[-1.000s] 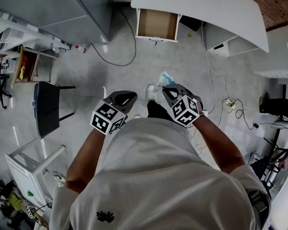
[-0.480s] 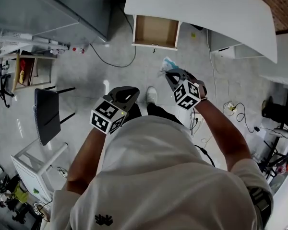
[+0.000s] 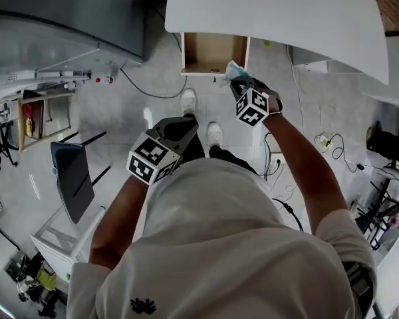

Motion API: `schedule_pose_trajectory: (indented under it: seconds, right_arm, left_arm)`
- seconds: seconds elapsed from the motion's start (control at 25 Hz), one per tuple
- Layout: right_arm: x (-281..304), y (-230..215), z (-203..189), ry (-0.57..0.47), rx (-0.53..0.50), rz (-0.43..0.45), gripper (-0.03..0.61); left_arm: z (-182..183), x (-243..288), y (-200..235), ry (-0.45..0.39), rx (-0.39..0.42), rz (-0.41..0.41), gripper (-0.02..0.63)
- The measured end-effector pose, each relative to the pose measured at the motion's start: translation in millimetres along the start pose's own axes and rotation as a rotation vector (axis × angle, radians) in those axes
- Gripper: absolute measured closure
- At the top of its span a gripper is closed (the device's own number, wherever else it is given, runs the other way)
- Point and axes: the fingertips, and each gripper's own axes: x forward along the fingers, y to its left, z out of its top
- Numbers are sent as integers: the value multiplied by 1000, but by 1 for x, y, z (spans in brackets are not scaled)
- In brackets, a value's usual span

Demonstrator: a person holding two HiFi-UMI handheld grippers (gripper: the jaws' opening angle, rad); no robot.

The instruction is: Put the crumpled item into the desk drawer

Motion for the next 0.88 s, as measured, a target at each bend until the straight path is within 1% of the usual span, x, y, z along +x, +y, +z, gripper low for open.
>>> schedule_pose_trajectory:
  seconds: [0.08, 0.2, 0.44, 0.52, 0.68, 0.88]
  right_arm:
    - [28, -17, 3, 25, 4, -10, 549]
    - [69, -43, 1, 60, 5, -21, 549]
    - [151, -89, -20, 146, 36, -20, 549]
    - [174, -95, -25, 165, 36, -6, 549]
    - [217, -103, -34, 204, 5, 21, 549]
    - [246, -113, -44, 232, -9, 31, 549]
  left_arm:
    - [7, 4, 21, 20, 17, -22, 583]
    - [14, 13, 49, 44, 20, -51, 583]
    - [16, 36, 93, 87, 4, -91, 583]
    - [13, 42, 104, 103, -7, -103, 583]
    - [4, 50, 126, 125, -22, -116, 583]
    - [3, 61, 142, 136, -45, -122, 583]
